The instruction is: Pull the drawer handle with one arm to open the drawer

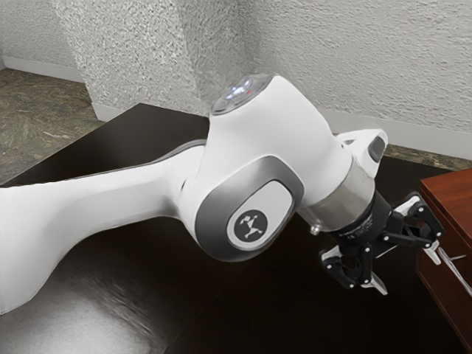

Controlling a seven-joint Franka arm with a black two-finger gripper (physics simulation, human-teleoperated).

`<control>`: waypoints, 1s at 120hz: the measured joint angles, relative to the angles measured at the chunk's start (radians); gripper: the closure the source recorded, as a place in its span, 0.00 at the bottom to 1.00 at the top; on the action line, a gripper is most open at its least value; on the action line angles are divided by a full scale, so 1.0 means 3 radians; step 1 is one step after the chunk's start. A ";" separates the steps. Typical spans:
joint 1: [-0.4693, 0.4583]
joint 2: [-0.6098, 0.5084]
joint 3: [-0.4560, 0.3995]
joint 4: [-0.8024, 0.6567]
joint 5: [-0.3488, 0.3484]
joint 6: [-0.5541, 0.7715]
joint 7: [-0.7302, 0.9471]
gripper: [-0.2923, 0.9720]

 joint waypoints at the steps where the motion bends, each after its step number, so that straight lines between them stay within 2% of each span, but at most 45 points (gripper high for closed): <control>1: -0.0005 0.0006 0.0000 0.0000 0.0000 0.0010 -0.0002 0.36; 31: -0.0216 0.0083 0.0002 -0.0021 -0.0064 0.0197 -0.0057 0.38; 80: -0.0169 0.0143 0.0014 -0.0015 -0.0059 0.0419 -0.0071 0.46; 120: -0.0168 0.0245 0.0031 0.0022 0.0007 0.0537 -0.0051 0.48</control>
